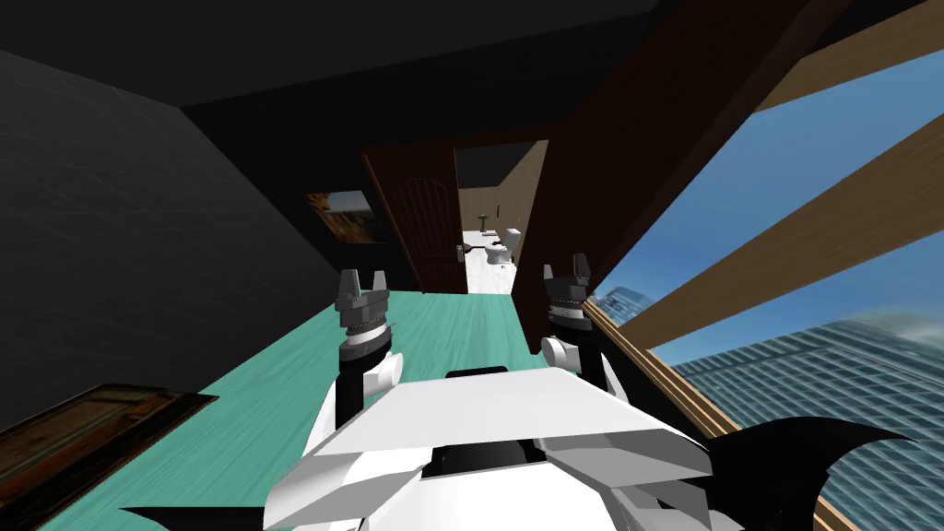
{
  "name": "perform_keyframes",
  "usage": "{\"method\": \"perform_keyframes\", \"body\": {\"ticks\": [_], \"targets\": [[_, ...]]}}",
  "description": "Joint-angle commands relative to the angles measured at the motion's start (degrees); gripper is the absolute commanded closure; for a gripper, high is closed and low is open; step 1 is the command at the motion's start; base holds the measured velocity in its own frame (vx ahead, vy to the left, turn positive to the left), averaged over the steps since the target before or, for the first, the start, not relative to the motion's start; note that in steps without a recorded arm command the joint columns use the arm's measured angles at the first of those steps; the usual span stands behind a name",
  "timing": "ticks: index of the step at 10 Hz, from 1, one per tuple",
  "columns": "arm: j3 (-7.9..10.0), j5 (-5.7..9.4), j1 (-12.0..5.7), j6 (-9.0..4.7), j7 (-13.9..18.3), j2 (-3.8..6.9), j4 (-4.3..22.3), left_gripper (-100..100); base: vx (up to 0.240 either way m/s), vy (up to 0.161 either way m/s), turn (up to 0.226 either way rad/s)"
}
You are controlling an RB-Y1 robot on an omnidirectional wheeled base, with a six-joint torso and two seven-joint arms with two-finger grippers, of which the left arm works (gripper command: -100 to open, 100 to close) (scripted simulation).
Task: Pull the door open
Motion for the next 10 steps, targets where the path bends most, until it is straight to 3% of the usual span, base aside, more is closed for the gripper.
{"method": "perform_keyframes", "body": {"ticks": [1,10], "targets": [[-0.01,0.12,-0.71,0.53,0.1,0.62,1.6,-100,0.122,0.075,-0.064],[-0.06,0.82,-5.03,3.74,0.6,3.07,11.4,-100,0.133,-0.009,-0.037]]}}
